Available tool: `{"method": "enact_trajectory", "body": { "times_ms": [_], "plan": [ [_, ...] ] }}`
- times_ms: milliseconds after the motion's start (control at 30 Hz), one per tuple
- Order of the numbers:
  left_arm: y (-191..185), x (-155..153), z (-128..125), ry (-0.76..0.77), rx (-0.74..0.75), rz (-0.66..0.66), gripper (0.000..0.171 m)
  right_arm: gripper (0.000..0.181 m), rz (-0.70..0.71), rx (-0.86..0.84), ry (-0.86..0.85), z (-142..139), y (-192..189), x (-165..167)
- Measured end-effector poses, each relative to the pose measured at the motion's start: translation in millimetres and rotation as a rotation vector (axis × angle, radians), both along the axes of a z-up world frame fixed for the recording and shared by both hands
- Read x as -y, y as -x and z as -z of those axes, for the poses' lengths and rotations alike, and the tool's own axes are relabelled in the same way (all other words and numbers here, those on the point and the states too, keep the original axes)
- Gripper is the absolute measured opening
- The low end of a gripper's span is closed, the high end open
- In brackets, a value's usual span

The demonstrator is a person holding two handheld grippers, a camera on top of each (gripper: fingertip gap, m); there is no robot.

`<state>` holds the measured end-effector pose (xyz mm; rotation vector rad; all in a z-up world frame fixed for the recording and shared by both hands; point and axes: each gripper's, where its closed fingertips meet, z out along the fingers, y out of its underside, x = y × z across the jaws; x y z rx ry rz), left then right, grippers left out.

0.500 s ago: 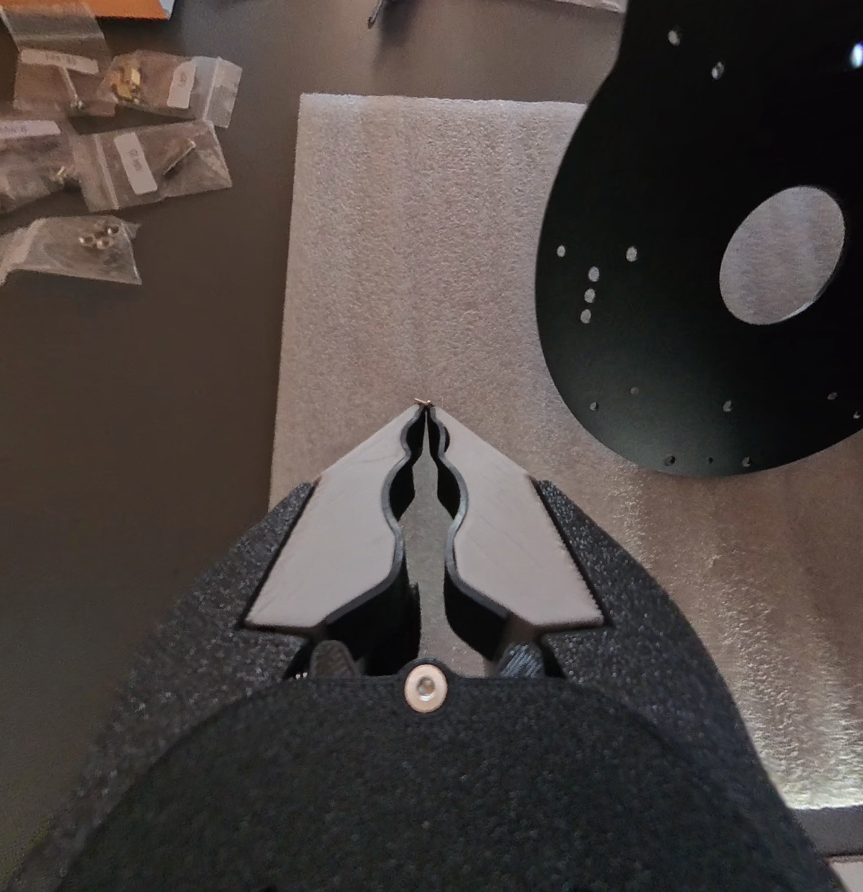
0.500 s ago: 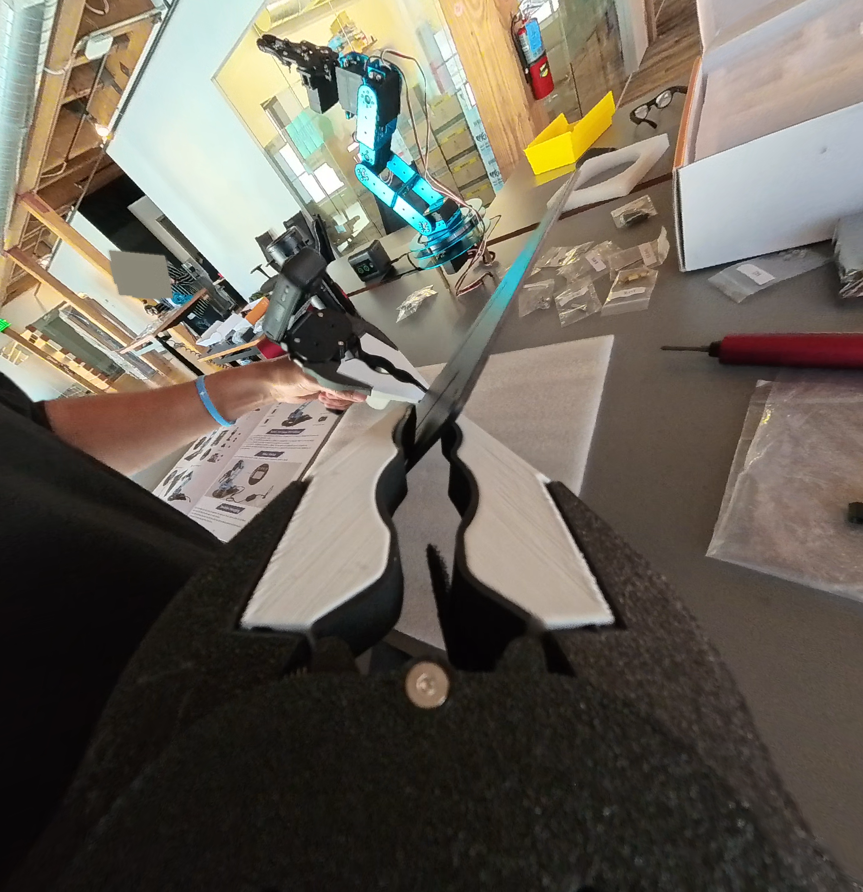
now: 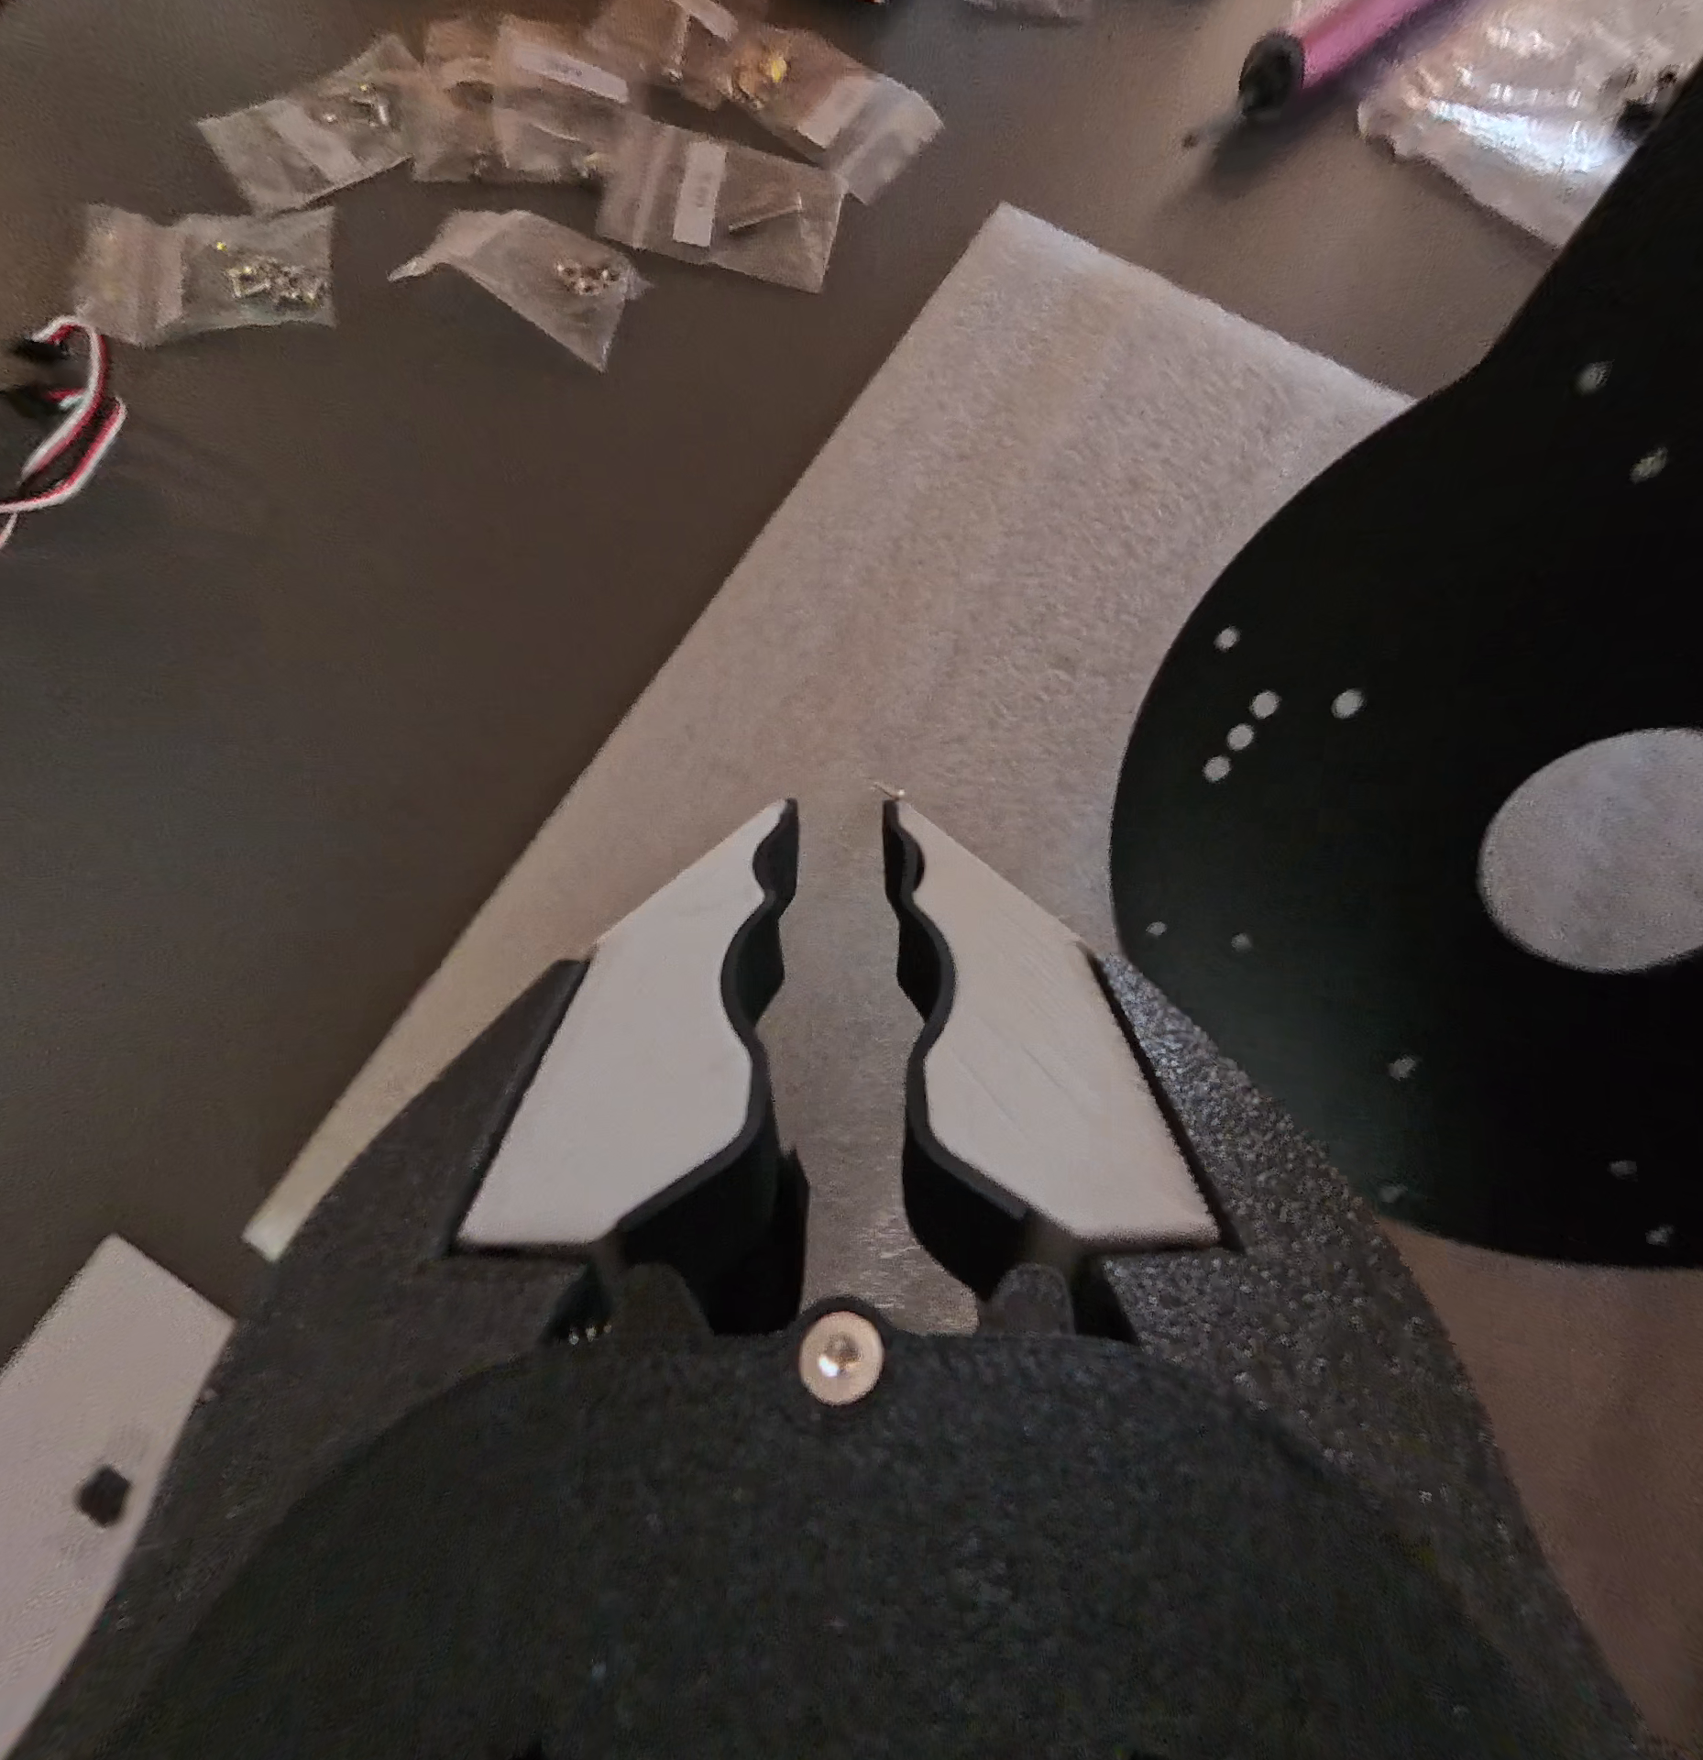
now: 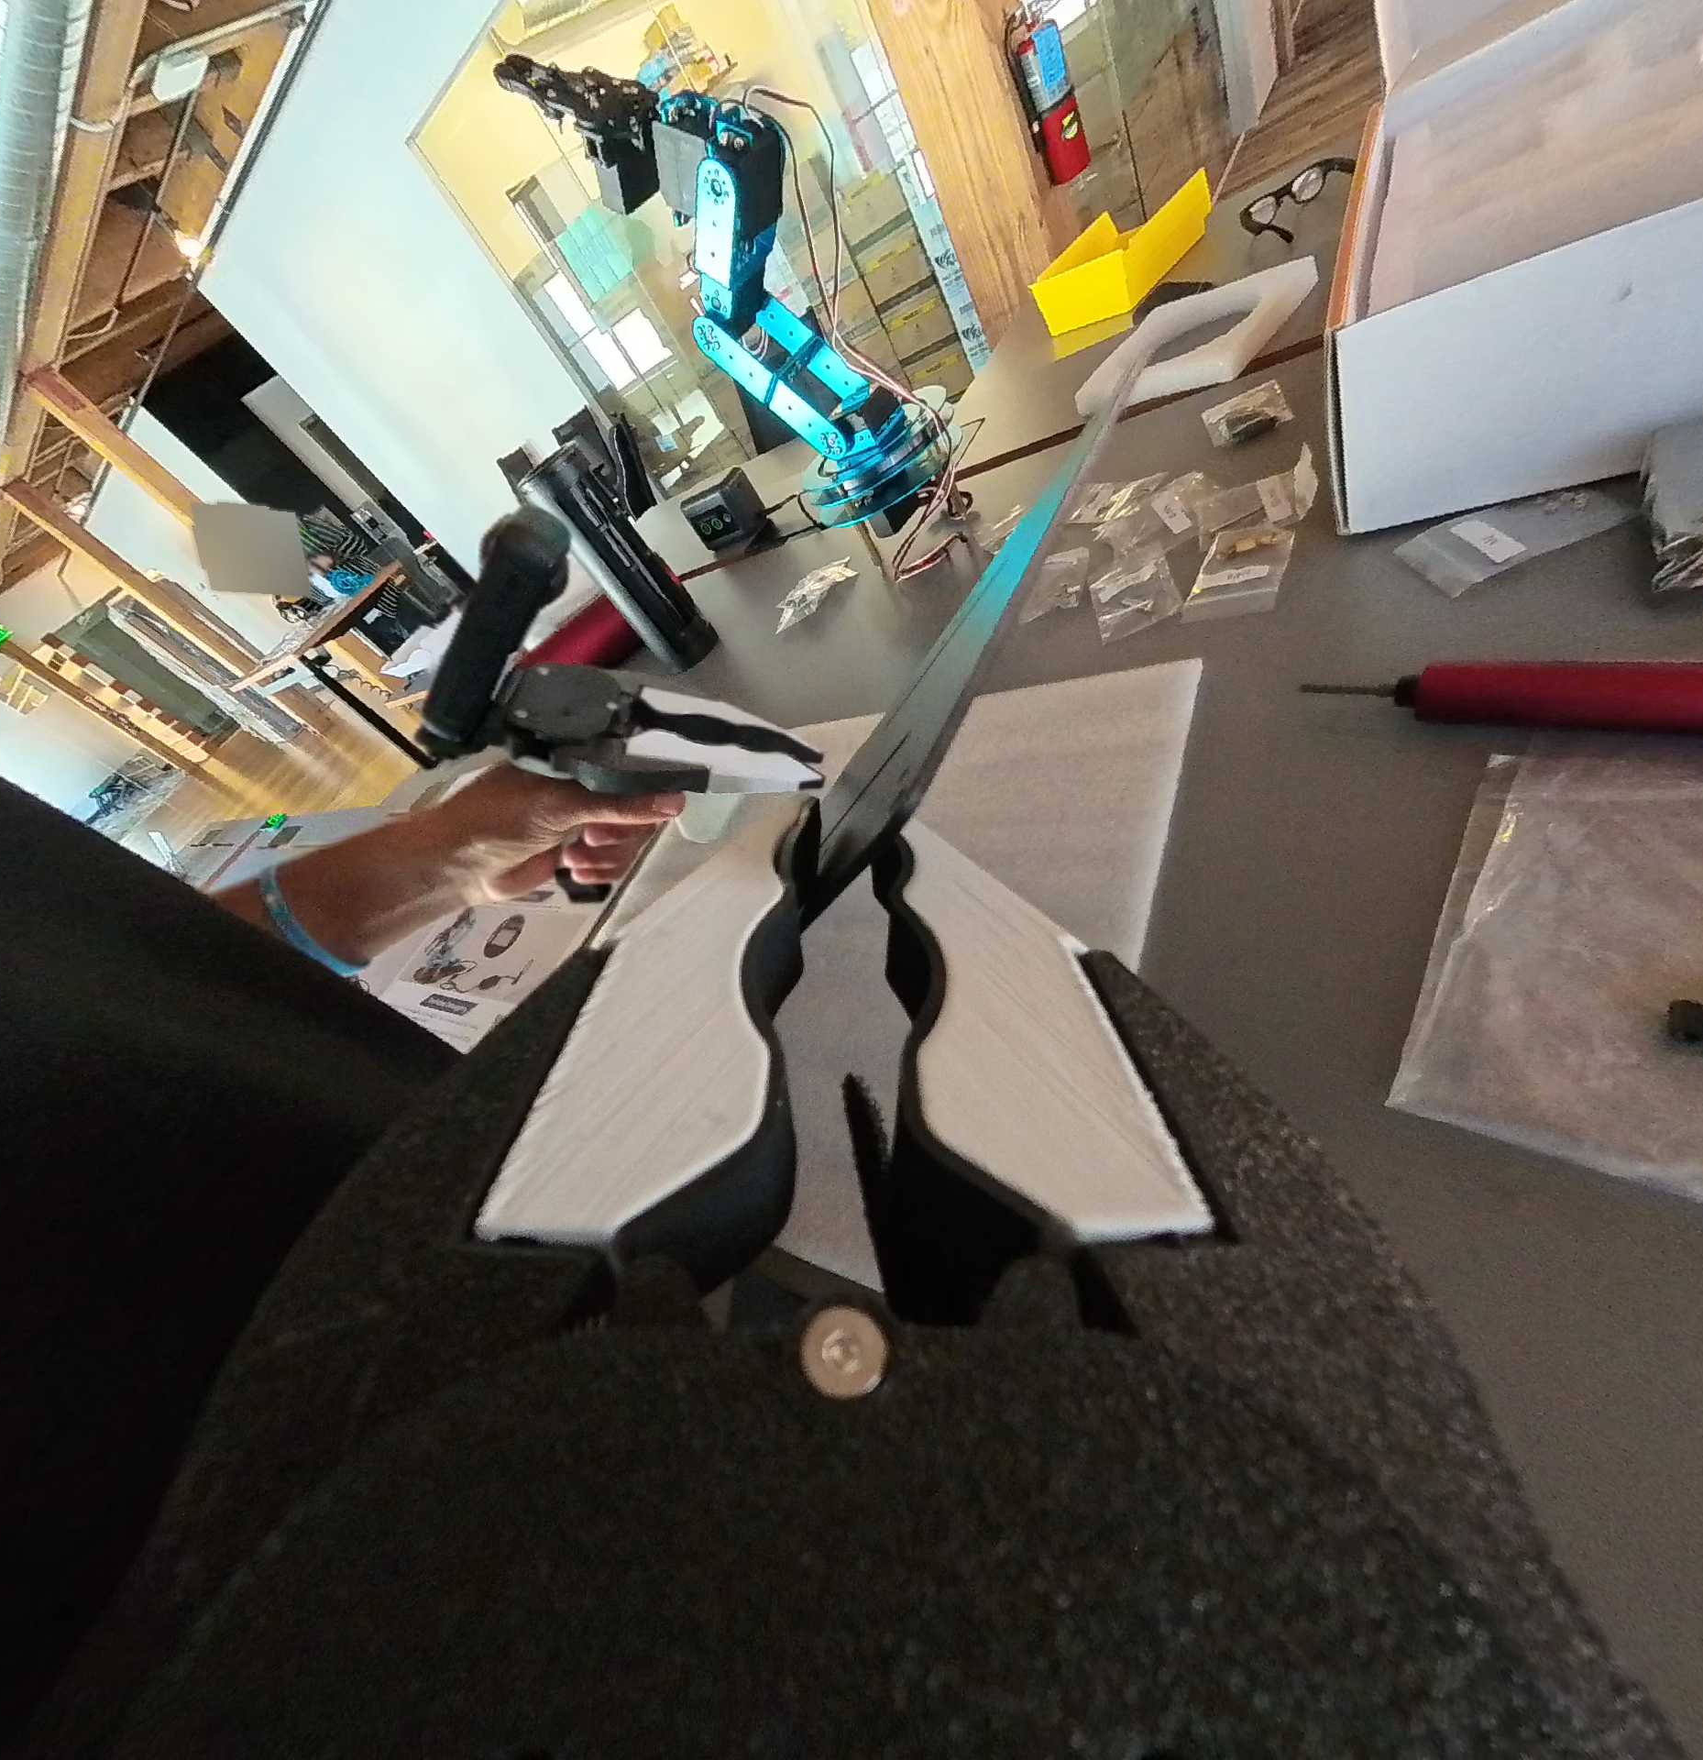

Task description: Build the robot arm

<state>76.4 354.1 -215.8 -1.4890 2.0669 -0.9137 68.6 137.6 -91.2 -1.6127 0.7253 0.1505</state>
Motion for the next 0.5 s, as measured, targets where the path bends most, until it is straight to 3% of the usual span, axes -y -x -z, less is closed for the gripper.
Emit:
{"method": "enact_trajectory", "body": {
  "times_ms": [267, 400, 500],
  "plan": [
    [-5, 13, -8, 0.067, 0.026, -0.330, 0.016, 0.009, -0.003, -0.028, -0.006, 2, -3, 0],
    [-8, 16, 0, 0.104, -0.006, -0.386, 0.017, 0.009, -0.016, -0.041, -0.003, 4, -2, 1],
    [-7, 10, 5, 0.040, -0.011, -0.420, 0.016, 0.010, -0.027, -0.045, 0.004, 5, -2, 2]
  ]
}}
